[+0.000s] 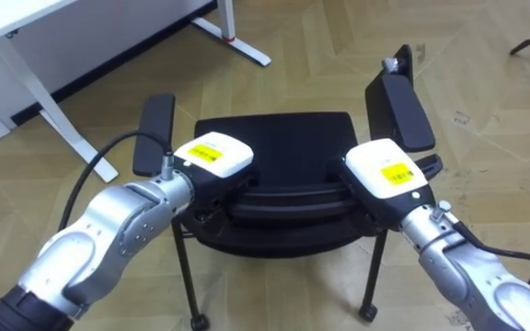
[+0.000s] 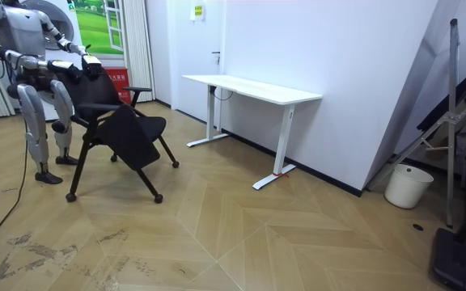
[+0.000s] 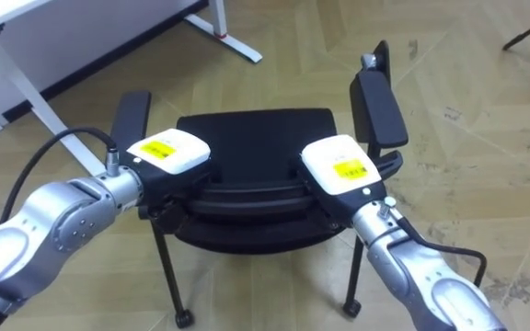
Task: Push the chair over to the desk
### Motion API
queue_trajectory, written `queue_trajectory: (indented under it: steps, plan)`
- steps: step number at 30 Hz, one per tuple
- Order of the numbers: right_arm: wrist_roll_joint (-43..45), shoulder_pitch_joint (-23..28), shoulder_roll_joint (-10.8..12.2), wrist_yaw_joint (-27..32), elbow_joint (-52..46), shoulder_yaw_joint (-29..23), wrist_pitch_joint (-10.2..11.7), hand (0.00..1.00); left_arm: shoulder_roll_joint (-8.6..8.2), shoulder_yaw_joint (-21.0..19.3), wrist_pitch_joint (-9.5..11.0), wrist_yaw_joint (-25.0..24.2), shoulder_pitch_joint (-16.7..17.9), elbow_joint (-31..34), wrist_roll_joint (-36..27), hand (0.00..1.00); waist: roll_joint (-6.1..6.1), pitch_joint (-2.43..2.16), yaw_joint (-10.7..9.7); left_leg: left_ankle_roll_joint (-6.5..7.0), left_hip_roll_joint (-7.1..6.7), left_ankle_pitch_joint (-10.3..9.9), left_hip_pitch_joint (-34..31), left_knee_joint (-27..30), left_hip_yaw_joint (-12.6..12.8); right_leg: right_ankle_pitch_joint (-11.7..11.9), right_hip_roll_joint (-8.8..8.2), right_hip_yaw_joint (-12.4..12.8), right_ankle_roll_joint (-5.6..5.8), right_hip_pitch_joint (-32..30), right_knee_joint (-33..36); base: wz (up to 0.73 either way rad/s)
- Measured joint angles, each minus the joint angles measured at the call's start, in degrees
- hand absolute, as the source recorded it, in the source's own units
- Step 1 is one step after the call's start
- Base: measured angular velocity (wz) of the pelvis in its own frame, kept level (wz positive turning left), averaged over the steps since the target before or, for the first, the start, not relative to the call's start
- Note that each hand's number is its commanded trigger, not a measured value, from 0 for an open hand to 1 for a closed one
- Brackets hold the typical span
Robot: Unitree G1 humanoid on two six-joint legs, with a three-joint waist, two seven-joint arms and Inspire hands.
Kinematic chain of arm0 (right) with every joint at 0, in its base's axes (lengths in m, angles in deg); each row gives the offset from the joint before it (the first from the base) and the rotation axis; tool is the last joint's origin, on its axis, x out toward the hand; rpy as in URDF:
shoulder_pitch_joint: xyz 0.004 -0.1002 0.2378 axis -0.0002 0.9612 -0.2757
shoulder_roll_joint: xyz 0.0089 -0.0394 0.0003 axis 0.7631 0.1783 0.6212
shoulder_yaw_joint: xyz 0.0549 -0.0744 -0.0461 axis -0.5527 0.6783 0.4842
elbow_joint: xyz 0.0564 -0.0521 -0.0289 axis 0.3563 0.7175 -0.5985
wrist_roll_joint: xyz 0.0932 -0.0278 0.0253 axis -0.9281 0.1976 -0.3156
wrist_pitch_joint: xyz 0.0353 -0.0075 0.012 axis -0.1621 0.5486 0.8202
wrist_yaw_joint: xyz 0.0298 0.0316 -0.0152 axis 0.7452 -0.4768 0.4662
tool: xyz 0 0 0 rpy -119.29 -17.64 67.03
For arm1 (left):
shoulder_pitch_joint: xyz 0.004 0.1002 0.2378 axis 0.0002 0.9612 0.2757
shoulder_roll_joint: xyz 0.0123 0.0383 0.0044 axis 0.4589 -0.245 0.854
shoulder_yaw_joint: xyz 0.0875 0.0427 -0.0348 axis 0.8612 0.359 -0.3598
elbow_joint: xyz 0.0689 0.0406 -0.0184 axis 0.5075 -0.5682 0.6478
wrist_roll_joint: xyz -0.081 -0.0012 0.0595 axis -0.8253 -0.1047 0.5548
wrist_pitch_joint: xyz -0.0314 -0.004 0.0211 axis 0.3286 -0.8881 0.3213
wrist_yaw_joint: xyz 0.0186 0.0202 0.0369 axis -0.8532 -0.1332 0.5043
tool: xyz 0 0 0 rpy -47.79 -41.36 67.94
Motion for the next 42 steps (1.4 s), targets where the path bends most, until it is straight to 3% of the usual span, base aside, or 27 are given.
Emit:
queue_trajectory:
  steps: [4,8,13,15,16,20,22,23,25,28,29,30,31,32,35,38,39,40,42]
  plan:
    - [-0.41,-0.65,0.11,-0.01,0.77,0.53,0.1,1.0,0.15,0.0,0.04,0.09,0.0,-0.03,0.12,1.0,-0.8,0.5,-0.15,-0.02,-0.11,-0.06,-0.28,1.41,-0.01,-1.01,-0.44,-0.23,-0.11,-0.28,1.8,0.02]
    - [-0.82,-0.45,0.08,-0.57,0.79,0.44,0.25,1.0,-0.01,0.0,0.09,-0.17,0.03,-0.03,0.39,1.0,-1.22,0.76,-0.42,-0.14,0.18,-2.29,-1.34,5.59,0.12,-4.14,-1.06,-1.17,-0.44,-1.19,6.47,0.09]
    - [-1.46,-0.39,0.39,-1.13,1.24,0.48,0.67,1.0,-0.04,-0.1,0.59,0.11,0.0,-0.78,0.35,1.0,-2.02,0.99,-0.51,-0.77,1.53,-5.93,-3.6,14.87,3.22,-10.03,-2.34,-2.39,-1.18,-3.12,16.04,0.11]
    - [-1.3,-0.33,0.89,-1.16,1.63,0.63,0.75,1.0,-0.05,-0.16,0.94,0.44,0.0,-1.82,0.33,1.0,-2.32,1.01,-1.29,-0.87,2.92,-6.49,-5.52,21.1,6.67,-12.64,-3.16,-3.6,-1.67,-3.39,19.01,0.25]
    - [-1.27,-0.32,0.89,-1.16,1.69,0.65,0.84,1.0,-0.12,-0.16,1.01,0.54,0.04,-2.1,0.32,1.0,-2.31,1.0,-1.27,-0.86,3.33,-6.49,-5.96,22.58,7.16,-13.12,-3.23,-3.73,-1.84,-3.36,19.54,0.15]
    - [-1.2,-0.1,0.89,-1.52,2.34,0.68,1.67,1.0,-1.26,-0.13,0.86,0.55,0.19,-3.72,-0.1,1.0,-1.83,0.94,-1.7,-0.36,7.96,-5.59,-9.04,34.46,10.22,-16.89,-2.92,-5.13,-3.28,-1.74,23.64,0.18]
    - [-1.17,-0.21,0.88,-1.51,3.31,1.04,1.97,1.0,-1.97,0.04,0.81,0.55,0.32,-5.01,-0.23,1.0,-1.7,0.95,-1.88,0.35,9.8,-1.99,-11.64,40.92,10.49,-17.76,-2.79,-5.92,-3.77,-0.18,24.24,0.2]
    - [-1.01,-0.13,0.82,-1.5,3.45,1.12,2.11,1.0,-2.22,0.03,0.85,0.6,0.82,-5.23,-0.25,1.0,-1.91,0.87,-1.74,0.63,9.72,-0.25,-13.85,43.87,10.31,-18.15,-2.96,-5.82,-4.06,0.91,24.36,0.22]
    - [-0.87,-0.1,0.1,-1.05,3.18,1.11,2.2,1.0,-2.77,0.02,0.91,0.65,0.8,-5.33,-0.3,1.0,-2.06,0.89,-2.08,0.99,7.92,-1.28,-17.06,41.97,9.85,-18.75,-3.41,-5.82,-3.93,0.98,24.35,0.12]
    - [-0.89,-0.09,-0.42,-0.84,3.64,1.1,2.51,1.0,-3.16,0.07,1.17,0.47,0.84,-5.5,-0.6,1.0,-2.22,0.93,-1.49,0.92,4.52,-0.85,-19.92,30.07,9.82,-19.14,-4.01,-5.41,-3.56,2.23,23.75,-0.23]
    - [-0.93,0.31,-0.79,-0.4,3.62,1.1,2.53,1.0,-3.25,0.37,1.25,0.44,0.85,-5.5,-1.11,1.0,-1.52,0.48,-1.31,0.9,3.37,0.38,-19.8,22.84,9.62,-19.75,-3.85,-5.19,-2.99,2.64,23.58,-0.26]
    - [-1.1,0.9,-1.53,0.2,3.17,1.11,2.63,1.0,-3.23,0.81,1.36,0.47,0.89,-5.49,-1.63,1.0,-0.92,0.16,-0.48,2.5,2.32,3.64,-19.37,19.46,8.99,-20.24,-3.81,-3.99,-2.36,3.22,23.49,-0.34]
    - [-1.11,1.25,-1.68,0.29,2.98,1.11,2.66,1.0,-3.21,1.07,1.4,0.44,1.02,-5.48,-1.87,1.0,-1.33,0.01,-0.18,3.15,1.55,4.77,-18.9,18.81,8.65,-20.45,-4.05,-3.38,-1.87,3.5,23.17,-0.4]
    - [-1.11,1.61,-1.86,0.35,2.68,1.1,2.67,1.0,-2.98,1.08,1.4,0.34,1.28,-5.18,-2.3,1.0,-1.29,-0.73,-0.14,4.2,0.07,5.5,-17.71,18.06,8.6,-20.68,-4.99,-2.88,-0.75,4.19,22.45,-0.15]
    - [-0.82,1.84,-2.16,0.49,1.5,0.57,2.46,1.0,-2.57,1.04,0.83,0.42,1.15,-3.92,-2.32,1.0,-2.26,-0.77,-1.04,6.28,-2.56,3.74,-16.65,17.79,9.41,-20.53,-7.1,-3.05,1.6,6.14,20.08,0.0]
    - [-0.31,1.87,-2.5,0.64,0.3,-0.52,2.35,1.0,-2.42,0.99,0.82,0.59,0.35,-3.52,-2.5,1.0,-2.02,-0.7,-1.55,7.58,-4.18,1.04,-16.22,18.83,10.6,-19.96,-9.41,-3.21,3.64,5.52,23.56,-0.04]
    - [-0.24,1.78,-2.56,0.93,0.24,-0.62,2.35,1.0,-2.41,0.99,0.77,0.86,0.26,-3.41,-2.5,1.0,-2.06,-0.68,-1.6,8.19,-4.58,0.1,-15.63,19.11,11.52,-19.04,-11.19,-3.2,4.88,3.75,29.13,-0.08]
    - [-0.24,1.77,-2.71,1.07,0.25,-0.6,2.36,1.0,-2.41,1.02,0.77,1.12,0.26,-3.41,-2.5,1.0,-2.05,-0.67,-1.66,8.42,-4.87,-0.38,-15.21,19.21,11.79,-18.08,-12.13,-3.13,5.15,2.55,31.92,-0.05]
    - [-0.25,2.1,-2.86,1.73,0.52,-0.47,2.52,1.0,-2.27,1.11,0.82,1.11,0.29,-3.5,-3.38,1.0,-1.73,-0.36,-3.12,9.35,-5.76,-2.68,-13.22,20.06,11.61,-11.74,-14.66,-2.12,4.44,-1.18,43.06,0.09]
